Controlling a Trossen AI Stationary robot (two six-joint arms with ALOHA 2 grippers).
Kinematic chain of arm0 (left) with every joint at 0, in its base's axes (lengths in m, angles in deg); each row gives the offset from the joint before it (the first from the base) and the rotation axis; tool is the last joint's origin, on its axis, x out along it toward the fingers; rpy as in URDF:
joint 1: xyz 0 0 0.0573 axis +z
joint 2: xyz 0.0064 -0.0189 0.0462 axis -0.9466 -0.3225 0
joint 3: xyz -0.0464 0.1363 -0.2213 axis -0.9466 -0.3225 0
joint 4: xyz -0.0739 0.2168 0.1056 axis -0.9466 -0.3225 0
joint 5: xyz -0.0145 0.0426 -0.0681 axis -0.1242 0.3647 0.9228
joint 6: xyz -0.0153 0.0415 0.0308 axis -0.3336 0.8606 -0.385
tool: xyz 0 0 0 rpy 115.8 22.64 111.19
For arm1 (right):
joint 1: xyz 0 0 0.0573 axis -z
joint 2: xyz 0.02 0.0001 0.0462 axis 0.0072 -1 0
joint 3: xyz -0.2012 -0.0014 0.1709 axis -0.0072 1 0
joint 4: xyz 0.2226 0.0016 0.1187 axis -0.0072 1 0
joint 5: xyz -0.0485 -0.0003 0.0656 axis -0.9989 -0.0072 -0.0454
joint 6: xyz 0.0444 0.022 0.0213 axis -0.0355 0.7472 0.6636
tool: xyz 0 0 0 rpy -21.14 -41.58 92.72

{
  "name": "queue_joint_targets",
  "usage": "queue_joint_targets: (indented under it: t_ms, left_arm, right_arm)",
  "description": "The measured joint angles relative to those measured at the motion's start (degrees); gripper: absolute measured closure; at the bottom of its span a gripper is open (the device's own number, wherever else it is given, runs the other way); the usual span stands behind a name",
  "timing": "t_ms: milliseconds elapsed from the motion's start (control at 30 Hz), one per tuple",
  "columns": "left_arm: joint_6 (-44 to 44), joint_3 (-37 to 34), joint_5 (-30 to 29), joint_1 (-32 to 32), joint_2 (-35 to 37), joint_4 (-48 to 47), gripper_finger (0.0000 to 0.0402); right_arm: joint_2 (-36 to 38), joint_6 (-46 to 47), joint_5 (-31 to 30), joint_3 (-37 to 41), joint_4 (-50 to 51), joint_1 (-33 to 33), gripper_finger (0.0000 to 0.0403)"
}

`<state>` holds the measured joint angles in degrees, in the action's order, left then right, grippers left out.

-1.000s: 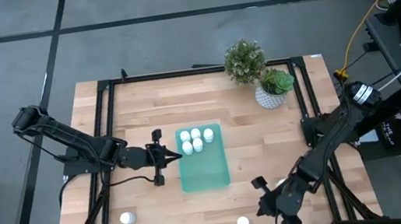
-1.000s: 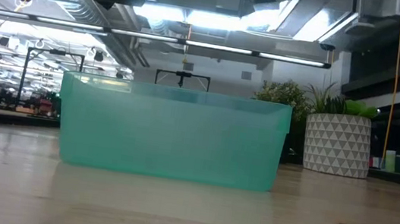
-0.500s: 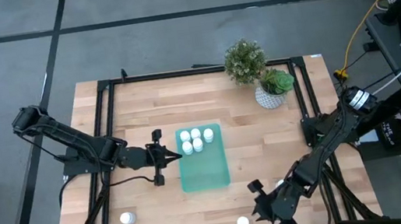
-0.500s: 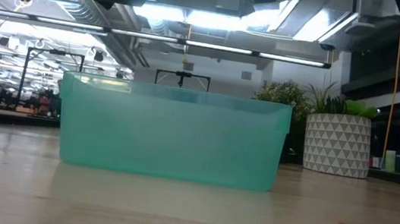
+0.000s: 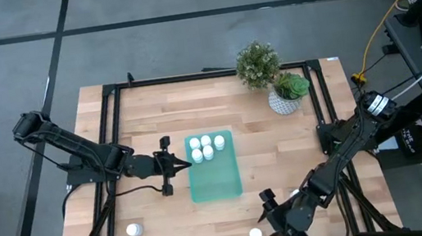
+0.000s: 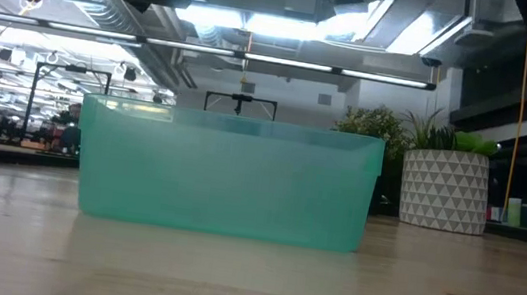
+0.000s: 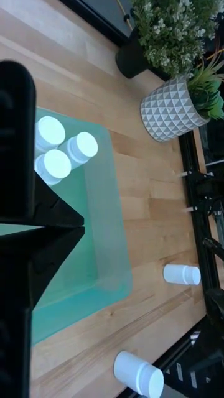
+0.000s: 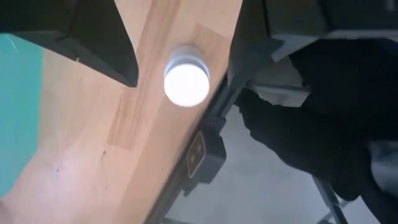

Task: Pick and place pill bottles into a basket
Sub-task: Put the white pill bottle into the green bin

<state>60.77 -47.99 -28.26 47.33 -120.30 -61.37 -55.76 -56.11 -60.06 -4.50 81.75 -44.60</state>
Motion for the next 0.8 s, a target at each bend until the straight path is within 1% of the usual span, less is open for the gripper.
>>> queue_joint_targets:
  t_ms: [167,433,800]
  left_arm:
    - [-0.41,0.00,0.01,0.00,0.00,-0.01,0.0400]
    - [-3.94,0.00,0.02,0.00,0.00,-0.02,0.0391]
    - [-4.10,0.02,0.17,0.00,0.00,-0.03,0.0400]
  right_arm:
    - [-1.28,-0.22,0.01,0.00,-3.26,-0.11,0.0150]
    - [-4.38,0.14,-0.17,0.02,-3.79,-0.20,0.0150]
    - [-8.74,1.50,-0.74,0.02,-7.00,-0.20,0.0150]
